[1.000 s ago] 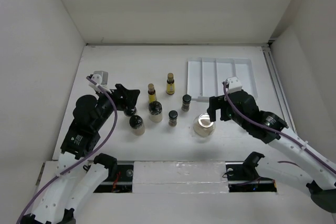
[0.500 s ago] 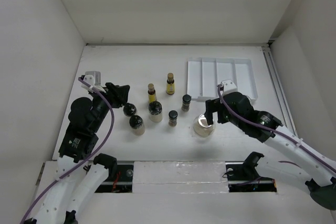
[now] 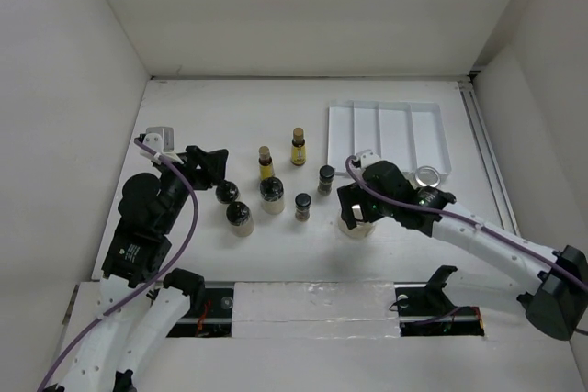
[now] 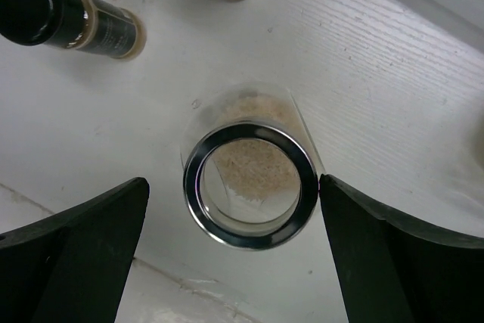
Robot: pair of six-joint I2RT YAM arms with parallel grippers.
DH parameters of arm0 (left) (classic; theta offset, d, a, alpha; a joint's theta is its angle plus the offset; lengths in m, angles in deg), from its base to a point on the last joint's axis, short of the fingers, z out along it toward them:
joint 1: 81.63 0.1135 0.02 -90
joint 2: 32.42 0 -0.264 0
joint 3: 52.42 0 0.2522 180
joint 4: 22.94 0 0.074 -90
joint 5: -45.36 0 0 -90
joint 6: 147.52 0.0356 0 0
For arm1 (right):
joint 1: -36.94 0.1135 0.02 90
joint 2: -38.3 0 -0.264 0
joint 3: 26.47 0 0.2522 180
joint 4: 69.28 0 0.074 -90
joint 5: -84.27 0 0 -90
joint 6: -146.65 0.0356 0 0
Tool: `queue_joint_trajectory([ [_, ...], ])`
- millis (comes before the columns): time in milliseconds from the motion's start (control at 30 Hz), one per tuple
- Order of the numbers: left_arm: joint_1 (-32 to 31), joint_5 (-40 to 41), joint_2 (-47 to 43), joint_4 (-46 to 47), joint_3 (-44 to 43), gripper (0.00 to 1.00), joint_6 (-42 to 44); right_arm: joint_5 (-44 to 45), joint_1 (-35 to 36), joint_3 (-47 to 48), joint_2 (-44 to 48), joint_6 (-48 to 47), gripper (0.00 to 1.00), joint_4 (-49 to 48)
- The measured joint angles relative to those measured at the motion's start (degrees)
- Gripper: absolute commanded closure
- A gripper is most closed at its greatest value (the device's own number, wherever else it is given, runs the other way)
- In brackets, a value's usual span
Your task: Organize the condiment bottles
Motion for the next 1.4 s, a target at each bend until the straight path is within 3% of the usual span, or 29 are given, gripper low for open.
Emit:
queue_joint_trajectory([
  [200,0.0,-0.1,0.0,0.0,0.0,0.4,0.0,1.4,0.0,0.0,-4.9,-0.6,0.0,-1.0],
  [367,0.0,-0.4,0.0,0.0,0.0,0.4,0.0,2.8,0.0,0.0,-4.9,-0.5,0.1,-1.3],
  [533,0.0,-0.5,0.0,0.0,0.0,0.4,0.0,3.7,0.0,-0.1,-4.9,0.0,0.12,-1.5],
  [700,0.0,-0.6,0.0,0.0,0.0,0.4,0.0,4.7,0.0,-0.1,-5.0,1.1,0.47,-1.5],
  [967,0.0,-0.7,0.0,0.0,0.0,0.4,0.0,7.9,-0.9,6.0,2.2,1.3,0.52,2.1],
  [1167,0.0,-1.1,0.0,0.0,0.0,0.4,0.0,7.1,-14.5,16.9,-0.3,-0.2,0.52,-8.7],
  [1400,0.0,-1.6,-0.1,0.0,0.0,0.4,0.0,4.8,-34.5,26.3,-20.8,-0.2,0.56,-20.7],
])
